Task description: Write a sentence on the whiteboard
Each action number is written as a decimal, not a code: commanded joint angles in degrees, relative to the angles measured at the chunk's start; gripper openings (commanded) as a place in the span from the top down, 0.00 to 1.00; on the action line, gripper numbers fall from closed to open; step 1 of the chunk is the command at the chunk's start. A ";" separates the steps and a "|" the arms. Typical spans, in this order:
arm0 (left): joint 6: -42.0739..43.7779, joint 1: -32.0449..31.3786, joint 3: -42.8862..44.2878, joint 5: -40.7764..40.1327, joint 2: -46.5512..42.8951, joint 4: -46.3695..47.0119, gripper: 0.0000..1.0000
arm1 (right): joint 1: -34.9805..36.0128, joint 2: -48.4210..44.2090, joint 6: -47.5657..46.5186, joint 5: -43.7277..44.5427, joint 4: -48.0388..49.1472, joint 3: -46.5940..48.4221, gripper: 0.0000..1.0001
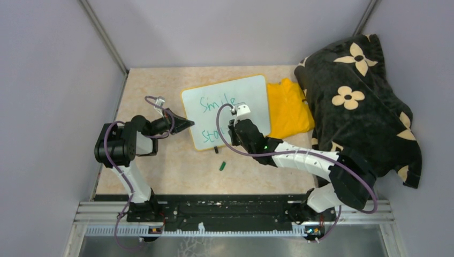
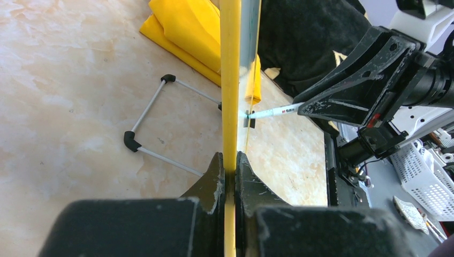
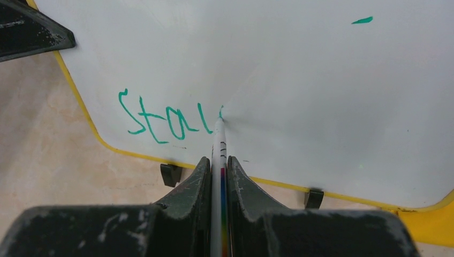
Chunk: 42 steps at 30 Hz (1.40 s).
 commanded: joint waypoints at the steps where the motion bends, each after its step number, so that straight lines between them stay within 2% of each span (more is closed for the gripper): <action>1: 3.02 -1.44 0.26 0.58 1.42 7.96 1.00 | -0.28 0.02 1.67 -1.35 1.86 -1.39 1.00; 12: 3.01 -1.53 0.35 0.53 1.40 7.78 1.00 | 0.13 0.01 2.99 -3.79 2.46 -3.90 1.00; 26: 3.09 -1.67 0.43 0.61 1.41 7.60 1.00 | 2.24 3.78 3.26 -6.48 2.38 -0.38 1.00; 32: 3.11 -1.67 0.44 0.56 1.57 7.60 1.00 | 1.94 -2.19 1.61 -2.80 0.72 -1.22 1.00; 42: 3.11 -1.65 0.31 0.44 1.75 7.50 1.00 | -4.11 -11.38 -0.51 1.34 -0.27 -3.73 1.00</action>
